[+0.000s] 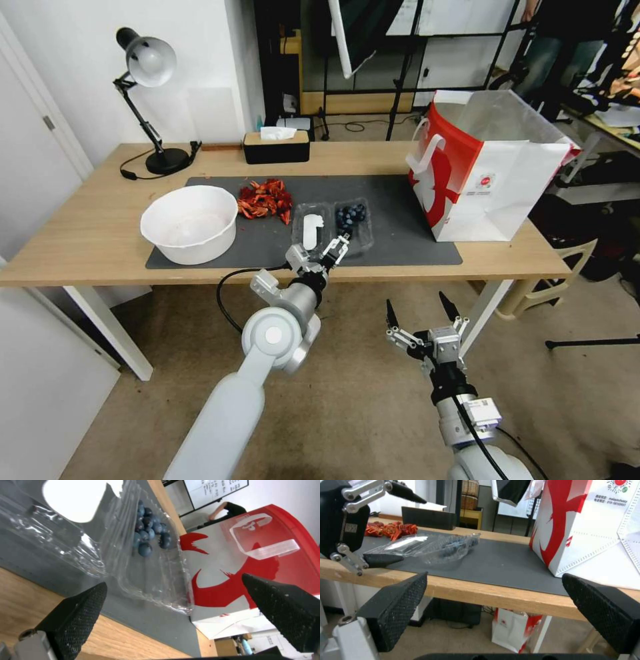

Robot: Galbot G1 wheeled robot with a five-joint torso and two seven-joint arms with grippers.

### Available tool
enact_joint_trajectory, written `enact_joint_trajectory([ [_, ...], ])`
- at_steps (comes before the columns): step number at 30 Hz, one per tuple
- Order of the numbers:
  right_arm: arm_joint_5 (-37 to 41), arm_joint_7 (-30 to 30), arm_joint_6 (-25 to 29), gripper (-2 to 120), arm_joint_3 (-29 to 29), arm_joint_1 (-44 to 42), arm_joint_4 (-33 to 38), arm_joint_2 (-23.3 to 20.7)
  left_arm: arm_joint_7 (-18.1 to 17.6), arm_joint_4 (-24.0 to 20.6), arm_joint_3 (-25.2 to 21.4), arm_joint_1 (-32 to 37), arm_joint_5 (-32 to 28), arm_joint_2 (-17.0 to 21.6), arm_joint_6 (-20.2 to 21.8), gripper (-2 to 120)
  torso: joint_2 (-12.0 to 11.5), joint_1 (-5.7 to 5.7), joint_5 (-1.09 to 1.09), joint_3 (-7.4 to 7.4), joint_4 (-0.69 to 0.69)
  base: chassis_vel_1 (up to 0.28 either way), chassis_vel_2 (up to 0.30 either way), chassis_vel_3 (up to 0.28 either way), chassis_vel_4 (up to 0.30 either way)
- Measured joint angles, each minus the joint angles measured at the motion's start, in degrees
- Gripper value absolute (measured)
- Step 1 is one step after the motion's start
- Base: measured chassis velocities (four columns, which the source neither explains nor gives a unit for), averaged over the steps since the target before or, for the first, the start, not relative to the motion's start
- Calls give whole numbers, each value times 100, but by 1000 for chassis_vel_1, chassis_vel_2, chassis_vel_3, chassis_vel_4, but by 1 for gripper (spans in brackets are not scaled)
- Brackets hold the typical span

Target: Close the takeout container lid, then place the container into the takeout bag.

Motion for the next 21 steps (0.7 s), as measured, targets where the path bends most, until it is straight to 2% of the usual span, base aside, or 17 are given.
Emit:
enact_joint_trajectory([
  [21, 0, -1, 9, 100, -45, -21, 7, -9, -159, 127, -109, 19, 111, -25, -14, 100, 0, 0, -1, 0, 0, 0, 0, 0, 0],
])
